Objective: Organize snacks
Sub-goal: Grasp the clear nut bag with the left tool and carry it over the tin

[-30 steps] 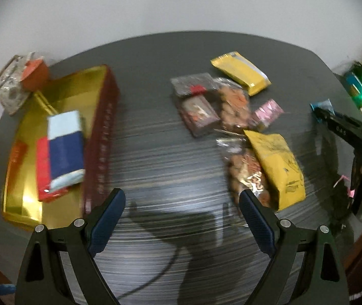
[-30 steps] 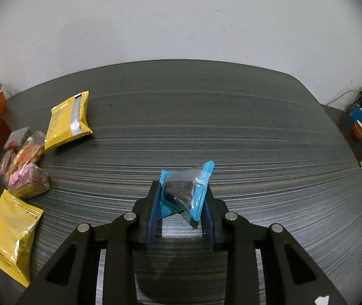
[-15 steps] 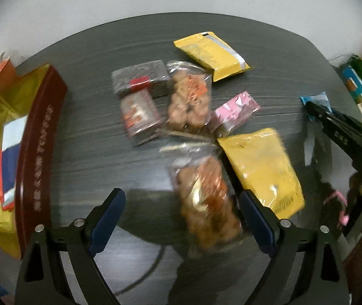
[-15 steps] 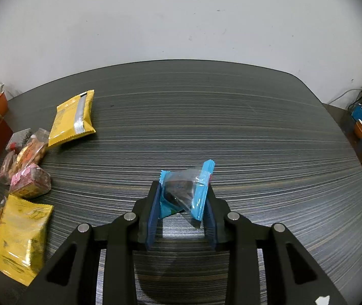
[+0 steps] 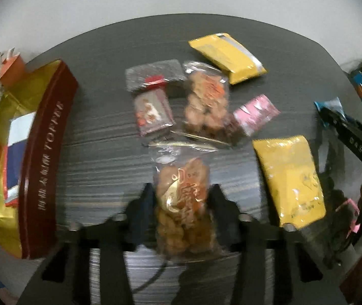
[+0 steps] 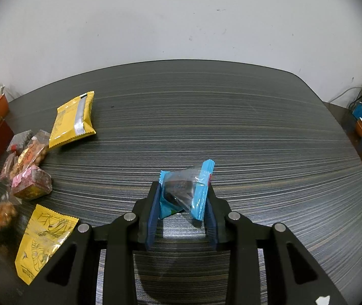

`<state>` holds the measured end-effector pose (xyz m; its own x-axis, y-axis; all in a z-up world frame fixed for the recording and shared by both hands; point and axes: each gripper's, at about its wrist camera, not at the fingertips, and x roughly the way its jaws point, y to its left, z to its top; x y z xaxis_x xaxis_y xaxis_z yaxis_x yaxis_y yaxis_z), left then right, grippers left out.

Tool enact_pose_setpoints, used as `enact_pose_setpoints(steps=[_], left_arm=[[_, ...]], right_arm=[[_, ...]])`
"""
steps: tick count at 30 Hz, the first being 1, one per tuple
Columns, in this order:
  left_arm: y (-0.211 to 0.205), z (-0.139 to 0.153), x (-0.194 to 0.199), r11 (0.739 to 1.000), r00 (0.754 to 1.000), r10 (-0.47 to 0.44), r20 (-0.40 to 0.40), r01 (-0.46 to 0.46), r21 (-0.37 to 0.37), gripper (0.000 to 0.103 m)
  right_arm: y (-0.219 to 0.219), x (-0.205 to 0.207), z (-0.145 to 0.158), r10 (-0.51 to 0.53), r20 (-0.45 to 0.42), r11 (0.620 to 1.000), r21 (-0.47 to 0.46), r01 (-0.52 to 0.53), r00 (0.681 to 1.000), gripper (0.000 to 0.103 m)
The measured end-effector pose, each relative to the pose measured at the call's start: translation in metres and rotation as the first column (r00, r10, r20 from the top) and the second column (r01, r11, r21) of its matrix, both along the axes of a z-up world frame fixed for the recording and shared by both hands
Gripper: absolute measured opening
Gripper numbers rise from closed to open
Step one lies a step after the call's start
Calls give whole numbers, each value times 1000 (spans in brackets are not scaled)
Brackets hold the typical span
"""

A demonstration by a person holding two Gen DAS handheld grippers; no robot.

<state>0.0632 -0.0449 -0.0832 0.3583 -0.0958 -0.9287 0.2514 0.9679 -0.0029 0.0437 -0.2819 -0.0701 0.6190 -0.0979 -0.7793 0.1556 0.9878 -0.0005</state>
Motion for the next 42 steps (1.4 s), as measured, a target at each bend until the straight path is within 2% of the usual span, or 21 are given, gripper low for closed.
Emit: enact_pose_setpoints(steps=[13,21,29,37,42], left_arm=[[7,12,2,1000,1000,-24,-1,24,-16,41],[16,41,-12,999,997,-51,51,51,-16,41],[30,82,-22,997,990,-69,120,73,-31,41],[71,127,-15,1000,976,-2,216,9,-27,41],[105,133,-1,997,969,73,236,-71,-14,41]], right_arm=[[2,0,0,2,-1,1000,-6,-2,1000,31],[2,0,0,4,0,1000,-6,-4,1000,31],[2,0,0,3,0,1000,-6,-3,1000,31],[2,0,-1,3,1,1000,-6,-3,1000,31],[3,0,-1,3,1,1000,-7,-3,1000,31]])
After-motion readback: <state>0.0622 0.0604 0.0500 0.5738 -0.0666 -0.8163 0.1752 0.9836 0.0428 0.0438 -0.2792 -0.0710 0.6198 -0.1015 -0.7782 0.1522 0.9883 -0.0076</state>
